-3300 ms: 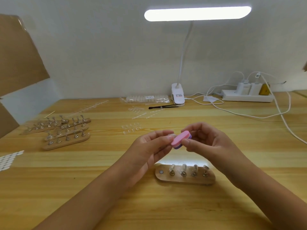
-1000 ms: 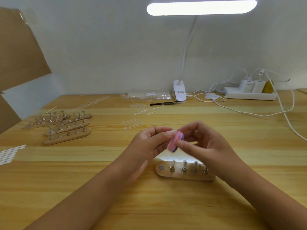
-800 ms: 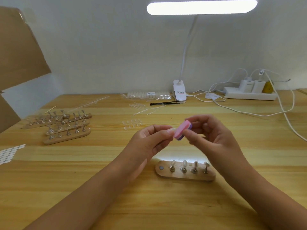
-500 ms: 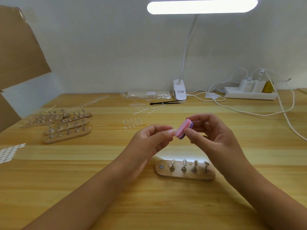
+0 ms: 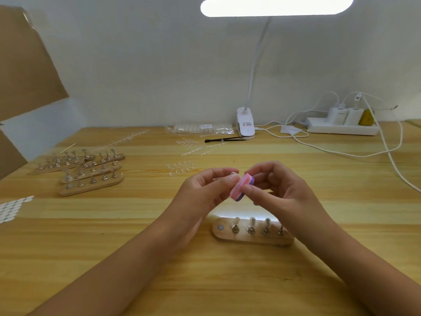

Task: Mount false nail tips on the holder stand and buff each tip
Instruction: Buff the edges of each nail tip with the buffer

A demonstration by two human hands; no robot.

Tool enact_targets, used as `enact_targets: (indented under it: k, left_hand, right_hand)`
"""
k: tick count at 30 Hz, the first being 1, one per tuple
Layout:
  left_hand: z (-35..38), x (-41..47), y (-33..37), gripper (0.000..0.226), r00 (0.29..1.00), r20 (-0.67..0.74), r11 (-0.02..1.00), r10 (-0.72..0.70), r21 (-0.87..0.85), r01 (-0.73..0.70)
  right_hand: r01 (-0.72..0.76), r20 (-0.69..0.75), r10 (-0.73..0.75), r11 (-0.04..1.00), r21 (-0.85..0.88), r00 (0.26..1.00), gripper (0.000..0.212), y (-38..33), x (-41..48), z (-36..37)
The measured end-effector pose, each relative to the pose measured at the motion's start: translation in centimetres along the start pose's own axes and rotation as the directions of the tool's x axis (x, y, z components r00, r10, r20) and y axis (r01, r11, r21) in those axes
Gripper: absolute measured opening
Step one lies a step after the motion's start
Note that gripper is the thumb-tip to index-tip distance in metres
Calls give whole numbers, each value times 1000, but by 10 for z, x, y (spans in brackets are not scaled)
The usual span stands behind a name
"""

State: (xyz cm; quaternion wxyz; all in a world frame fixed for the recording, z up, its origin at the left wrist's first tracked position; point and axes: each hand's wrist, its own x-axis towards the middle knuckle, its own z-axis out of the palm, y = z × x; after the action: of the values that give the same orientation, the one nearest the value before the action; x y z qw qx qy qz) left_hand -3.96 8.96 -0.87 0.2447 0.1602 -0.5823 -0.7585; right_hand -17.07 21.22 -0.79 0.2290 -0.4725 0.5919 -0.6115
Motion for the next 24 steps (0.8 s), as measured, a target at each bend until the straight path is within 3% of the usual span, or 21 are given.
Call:
enact_targets:
  k: [5,8,12,16,20,24]
  left_hand:
    - [-1,1,1,19,1000,-5,1000,4,10,-4]
    - [-1,2,0,26,1000,-12,999,17,33,-16]
    - [-1,2,-1,25,1000,-14,998,22,54,-21]
    - [-2,2,-1,22,999,-29,998,17,57,-16]
    - [-1,1,0,21,1000,-7,998,18,60,-17]
    - [-3,2,2,19,999,-37,998,20,53,-18]
  right_hand:
    - [-13,7,13,999,31,1000,39,-4,0,1]
    - [15,-84,-9,998,67,996,37,-5,0,-1]
    - [-49,-1,49,996,72,999,38,-8,0,-1]
    - [-44,-52,50,992,114,997,36,-10,0,-4]
    - [-119,111,108,988,100,988,35,-11,-2,-4]
    - [-56,-21,60,986,154,998,31,-10,-1,-2]
